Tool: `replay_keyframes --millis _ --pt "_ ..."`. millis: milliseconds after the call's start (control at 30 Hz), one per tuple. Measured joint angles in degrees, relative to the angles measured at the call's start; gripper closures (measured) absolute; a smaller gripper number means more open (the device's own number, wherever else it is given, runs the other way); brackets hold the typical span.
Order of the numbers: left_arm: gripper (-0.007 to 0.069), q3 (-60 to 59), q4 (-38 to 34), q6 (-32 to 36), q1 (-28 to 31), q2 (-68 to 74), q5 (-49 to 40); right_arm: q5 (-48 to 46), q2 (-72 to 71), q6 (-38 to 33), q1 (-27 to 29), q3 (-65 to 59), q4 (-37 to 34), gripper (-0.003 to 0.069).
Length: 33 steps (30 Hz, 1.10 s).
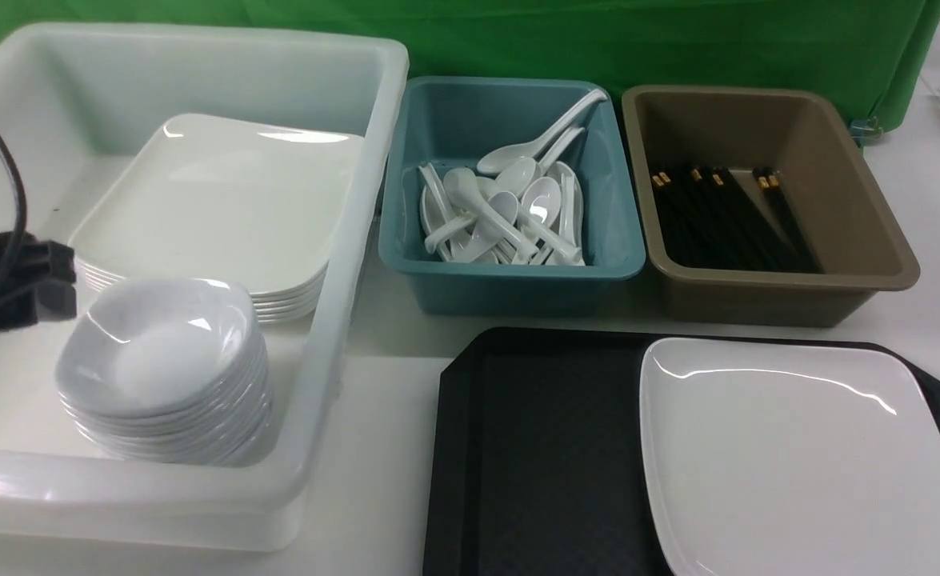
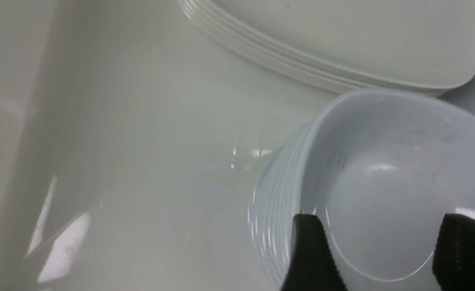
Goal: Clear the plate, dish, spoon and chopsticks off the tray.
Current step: Use the left arm to grab a plate from the dinner plate
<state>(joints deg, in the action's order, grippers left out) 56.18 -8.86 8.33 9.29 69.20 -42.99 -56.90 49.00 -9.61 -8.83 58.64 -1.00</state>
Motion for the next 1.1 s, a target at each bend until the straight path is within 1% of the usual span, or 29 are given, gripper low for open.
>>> replay_keyframes --millis 100,133,200,233,267,300,333,433,467,533,633,767,833,867,900,967,1000,1033,1067,1100 --pt "0.0208 3.3 -0.8 0.0 -0.7 0.1 -1.6 0.0 0.0 0.0 0.0 0.0 0.0 0.0421" --pt "0.0218 5.0 -1.7 0.1 -1.7 0.1 -2.3 0.0 0.0 0.0 0.0 0.0 0.0 0.0421" --pt "0.0314 8.6 -5.9 0.3 -7.2 0.2 -3.7 0.0 0.0 0.0 0.0 0.0 -0.1 0.0421" --pt "0.0377 9.5 -7.1 0.4 -9.8 0.5 -3.7 0.0 0.0 0.0 0.0 0.0 -0.1 0.0421" --pt "0.042 10.2 -7.8 0.4 -12.7 0.8 -3.7 0.0 0.0 0.0 0.0 0.0 -0.1 0.0421" --pt "0.0505 11.0 -8.4 0.4 -16.6 1.4 -3.6 0.0 0.0 0.0 0.0 0.0 -0.1 0.0421" --pt "0.0552 11.4 -8.8 0.3 -20.8 2.3 -3.2 0.0 0.0 0.0 0.0 0.0 -0.1 0.0421" --pt "0.0608 11.6 -9.4 -2.0 -32.6 6.6 -0.2 0.0 0.0 0.0 0.0 0.0 -0.1 0.0421" --pt "0.061 11.6 -9.5 -2.3 -34.0 7.4 0.0 0.0 0.0 0.0 0.0 0.0 -0.1 0.0421" --pt "0.0619 11.8 -9.9 -3.0 -40.9 12.8 3.5 0.0 0.0 0.0 0.0 0.0 -0.1 0.0421" --pt "0.0615 15.5 -9.9 -4.1 -45.8 21.2 5.4 0.0 0.0 0.0 0.0 0.0 -0.1 0.0421" --pt "0.0594 22.2 -10.0 -4.8 -47.5 29.9 4.0 0.0 0.0 0.0 0.0 0.0 -0.1 0.0421" --pt "0.0552 28.5 -10.0 -5.1 -48.1 36.9 2.2 0.0 0.0 0.0 0.0 0.0 -0.1 0.0421" --pt "0.0538 29.5 -10.0 -5.1 -48.1 37.9 2.0 0.0 0.0 0.0 0.0 0.0 -0.1 0.0421" --pt "0.0483 32.9 -10.0 -5.1 -48.2 42.2 1.3 0.0 0.0 0.0 0.0 0.0 -0.1 0.042" --pt "0.043 36.1 -10.0 -4.7 -48.2 45.2 1.0 0.0 0.0 0.0 0.0 0.0 -0.1 0.042" --pt "0.038 37.9 -10.0 -4.5 -48.2 47.5 0.7 0.0 0.0 0.0 0.0 0.0 -0.1 0.042" --pt "0.0372 38.5 -10.0 -4.4 -48.2 47.9 0.7 0.0 0.0 0.0 0.0 0.0 -0.1 0.042" --pt "0.0329 40.1 -10.0 -4.3 -48.2 49.7 0.6 0.0 0.0 0.0 0.0 0.0 -0.1 0.042" --pt "0.0254 42.1 -10.0 -4.0 -48.2 52.4 0.7 0.0 0.0 0.0 0.0 0.0 -0.1 0.042"
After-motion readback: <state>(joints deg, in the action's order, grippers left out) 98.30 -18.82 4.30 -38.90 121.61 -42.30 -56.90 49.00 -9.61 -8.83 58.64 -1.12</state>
